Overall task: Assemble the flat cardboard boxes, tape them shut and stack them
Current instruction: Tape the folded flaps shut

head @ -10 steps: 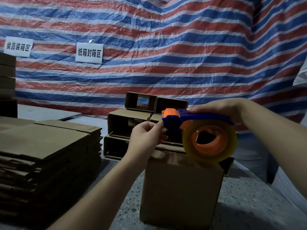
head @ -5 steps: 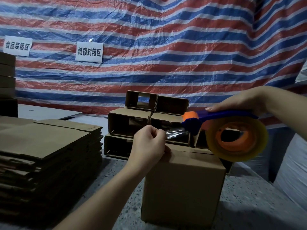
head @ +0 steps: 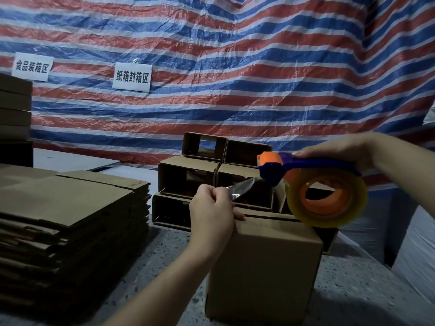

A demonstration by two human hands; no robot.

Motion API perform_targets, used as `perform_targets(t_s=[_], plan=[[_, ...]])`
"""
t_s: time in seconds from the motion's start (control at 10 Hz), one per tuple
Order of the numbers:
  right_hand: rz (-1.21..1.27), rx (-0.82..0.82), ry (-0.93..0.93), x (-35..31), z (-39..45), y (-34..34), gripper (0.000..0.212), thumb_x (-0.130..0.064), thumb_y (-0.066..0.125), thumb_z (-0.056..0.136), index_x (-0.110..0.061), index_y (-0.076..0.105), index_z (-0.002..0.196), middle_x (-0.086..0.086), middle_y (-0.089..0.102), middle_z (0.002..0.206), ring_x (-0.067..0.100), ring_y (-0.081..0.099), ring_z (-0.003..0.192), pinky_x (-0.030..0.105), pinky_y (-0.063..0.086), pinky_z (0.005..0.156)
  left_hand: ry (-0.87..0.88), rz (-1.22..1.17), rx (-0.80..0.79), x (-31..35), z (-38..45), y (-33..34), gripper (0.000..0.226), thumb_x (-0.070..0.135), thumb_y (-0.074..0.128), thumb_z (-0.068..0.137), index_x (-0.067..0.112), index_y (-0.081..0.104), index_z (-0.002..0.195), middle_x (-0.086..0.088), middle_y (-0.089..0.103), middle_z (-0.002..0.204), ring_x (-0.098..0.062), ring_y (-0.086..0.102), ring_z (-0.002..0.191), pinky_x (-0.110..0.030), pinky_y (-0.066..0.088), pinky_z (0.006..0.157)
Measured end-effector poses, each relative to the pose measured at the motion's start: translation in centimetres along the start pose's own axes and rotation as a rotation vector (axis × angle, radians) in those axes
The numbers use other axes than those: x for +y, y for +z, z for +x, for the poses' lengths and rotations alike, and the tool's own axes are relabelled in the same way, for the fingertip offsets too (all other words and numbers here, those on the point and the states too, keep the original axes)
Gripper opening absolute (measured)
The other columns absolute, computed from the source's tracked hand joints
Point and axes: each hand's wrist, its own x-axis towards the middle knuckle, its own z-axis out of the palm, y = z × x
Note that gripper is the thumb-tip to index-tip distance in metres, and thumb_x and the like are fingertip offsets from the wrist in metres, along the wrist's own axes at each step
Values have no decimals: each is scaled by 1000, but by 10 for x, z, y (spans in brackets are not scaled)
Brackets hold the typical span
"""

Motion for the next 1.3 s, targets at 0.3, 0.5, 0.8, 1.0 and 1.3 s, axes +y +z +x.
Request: perform_targets(t_s=[0.3, 0.5, 0.8, 1.0, 1.3], plan=[[36, -72, -48, -2, 5, 0, 69, -56, 77, 70, -9, 67, 120, 10, 76, 101, 19, 73, 75, 31, 60, 69, -125, -99, -10, 0, 2, -2, 21, 23, 38, 102, 9, 53, 97, -9, 67, 72, -22, 72, 63, -21, 50, 54], [-138, -188, 61, -22, 20, 20, 87, -63, 78, 55, -9, 66, 122, 12, 72, 89, 17, 66, 64, 26, 55, 55, -282, -206, 33, 8, 19, -26, 19, 20, 40, 102, 9, 55, 100, -4, 67, 69, -18, 70, 65, -31, 52, 66], [-236, -230, 110, -35, 27, 21, 90, -66, 86, 54, -11, 65, 122, 13, 74, 95, 20, 69, 73, 29, 56, 65, -362, 252, -259, 20, 49, -80, 27, 39, 69, 90, 12, 68, 91, 8, 58, 56, -6, 55, 50, -26, 46, 60], [-416, -254, 142, -44, 28, 16, 116, -71, 93, 29, -19, 59, 127, 14, 76, 107, 22, 73, 83, 30, 58, 68, -366, 432, -284, 10, 44, -68, 31, 43, 73, 86, 12, 70, 89, 2, 60, 70, -10, 58, 58, -22, 51, 51], [-492, -285, 220, -44, 27, 17, 97, -70, 88, 48, -13, 66, 123, 15, 74, 114, 23, 72, 89, 31, 57, 77, -426, 408, -337, 9, 40, -68, 29, 38, 75, 85, 9, 70, 88, 2, 46, 61, -7, 45, 46, -25, 54, 54]])
